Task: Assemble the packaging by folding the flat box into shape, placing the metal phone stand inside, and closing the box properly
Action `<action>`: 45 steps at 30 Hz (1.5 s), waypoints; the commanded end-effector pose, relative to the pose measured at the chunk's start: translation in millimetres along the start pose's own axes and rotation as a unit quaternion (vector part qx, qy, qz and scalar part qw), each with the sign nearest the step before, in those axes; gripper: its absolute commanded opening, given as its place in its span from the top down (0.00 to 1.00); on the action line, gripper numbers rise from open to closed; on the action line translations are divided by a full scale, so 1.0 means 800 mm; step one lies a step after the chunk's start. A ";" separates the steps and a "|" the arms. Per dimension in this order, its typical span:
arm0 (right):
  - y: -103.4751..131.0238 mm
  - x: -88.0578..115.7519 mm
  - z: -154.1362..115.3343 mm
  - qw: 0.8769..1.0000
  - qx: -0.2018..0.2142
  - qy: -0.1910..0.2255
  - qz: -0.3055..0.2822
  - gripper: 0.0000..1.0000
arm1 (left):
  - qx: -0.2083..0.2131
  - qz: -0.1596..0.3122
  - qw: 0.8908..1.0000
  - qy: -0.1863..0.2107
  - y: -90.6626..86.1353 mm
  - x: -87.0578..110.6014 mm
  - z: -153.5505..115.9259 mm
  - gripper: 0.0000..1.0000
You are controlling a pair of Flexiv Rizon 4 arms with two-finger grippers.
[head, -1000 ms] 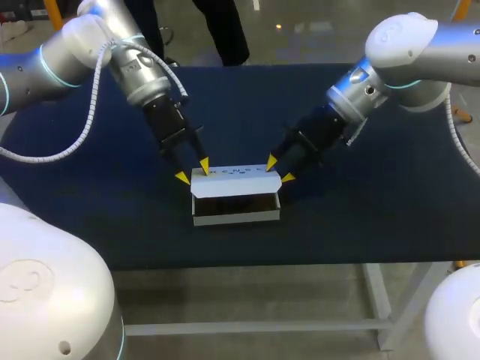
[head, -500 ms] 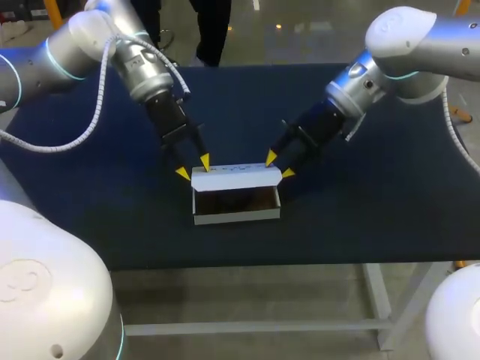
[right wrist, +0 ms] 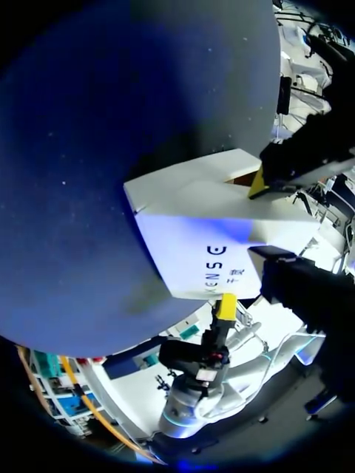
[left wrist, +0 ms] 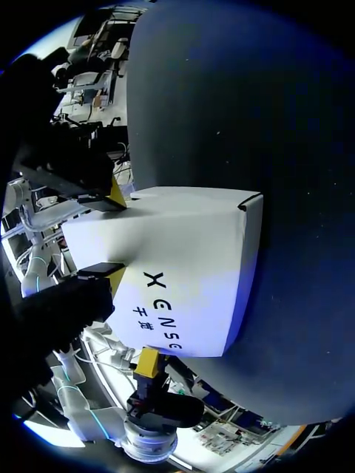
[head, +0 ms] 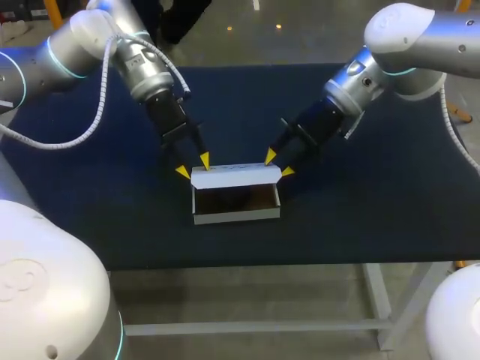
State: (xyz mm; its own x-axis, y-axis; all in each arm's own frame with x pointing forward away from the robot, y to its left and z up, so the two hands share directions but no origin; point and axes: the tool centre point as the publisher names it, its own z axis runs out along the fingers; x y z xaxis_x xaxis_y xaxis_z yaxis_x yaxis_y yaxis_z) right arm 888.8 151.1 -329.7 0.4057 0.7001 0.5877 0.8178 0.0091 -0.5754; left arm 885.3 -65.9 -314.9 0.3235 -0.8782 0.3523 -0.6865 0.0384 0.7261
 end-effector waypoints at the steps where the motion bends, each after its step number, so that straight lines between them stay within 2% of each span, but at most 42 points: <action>1: 0.004 0.007 0.001 1.000 0.006 -0.002 0.000 0.56 | -0.008 -0.001 1.000 -0.004 -0.006 0.006 -0.002 0.52; 37: 0.004 0.018 -0.003 1.000 0.013 -0.004 -0.005 0.56 | -0.015 -0.009 1.000 -0.002 -0.003 0.014 -0.012 0.53; 45: 0.005 0.021 0.000 1.000 0.015 -0.005 -0.006 0.56 | -0.033 -0.004 0.999 0.016 -0.008 0.014 -0.013 0.55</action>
State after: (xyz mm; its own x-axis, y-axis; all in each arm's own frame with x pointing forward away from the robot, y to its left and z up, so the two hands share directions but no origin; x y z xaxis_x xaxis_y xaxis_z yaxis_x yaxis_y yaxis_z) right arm 895.2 157.3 -322.0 0.3944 0.7038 0.5909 0.8142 0.0306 -0.5798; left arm 893.8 -69.3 -303.5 0.3444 -0.8667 0.3609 -0.6571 0.0521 0.7520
